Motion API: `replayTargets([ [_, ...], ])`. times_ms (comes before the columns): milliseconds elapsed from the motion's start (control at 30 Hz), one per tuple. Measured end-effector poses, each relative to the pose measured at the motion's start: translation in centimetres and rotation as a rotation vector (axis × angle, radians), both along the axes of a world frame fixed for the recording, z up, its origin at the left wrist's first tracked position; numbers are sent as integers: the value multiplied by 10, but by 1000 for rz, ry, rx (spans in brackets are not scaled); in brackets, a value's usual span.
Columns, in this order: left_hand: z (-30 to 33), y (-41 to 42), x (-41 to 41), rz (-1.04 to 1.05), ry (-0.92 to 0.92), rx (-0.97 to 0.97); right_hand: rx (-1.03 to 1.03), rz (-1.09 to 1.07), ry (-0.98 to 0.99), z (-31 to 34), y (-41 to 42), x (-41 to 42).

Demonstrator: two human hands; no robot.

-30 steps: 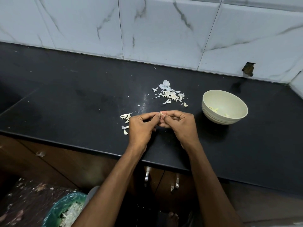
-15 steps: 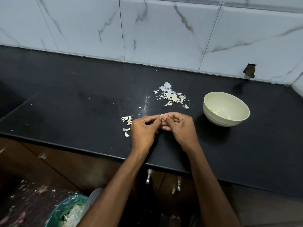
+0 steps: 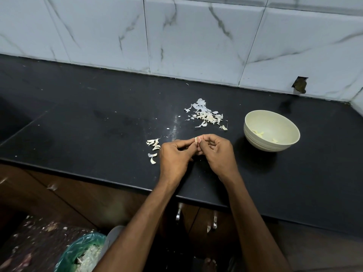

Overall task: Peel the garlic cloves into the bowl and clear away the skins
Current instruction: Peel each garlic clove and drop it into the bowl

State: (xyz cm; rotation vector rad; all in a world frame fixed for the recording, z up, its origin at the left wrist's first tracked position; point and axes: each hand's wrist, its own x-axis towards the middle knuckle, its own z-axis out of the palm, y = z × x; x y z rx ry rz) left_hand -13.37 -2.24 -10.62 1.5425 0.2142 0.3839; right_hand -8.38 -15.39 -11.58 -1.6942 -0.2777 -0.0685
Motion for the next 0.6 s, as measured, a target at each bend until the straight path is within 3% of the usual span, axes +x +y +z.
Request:
replayTargets([
  [333,-2,1,2,-17,21,61,-111,-34,-66,-2,1,1],
  [600,1,1,-1,-55,18,-86,-94,-1,-54,-2,1,2],
])
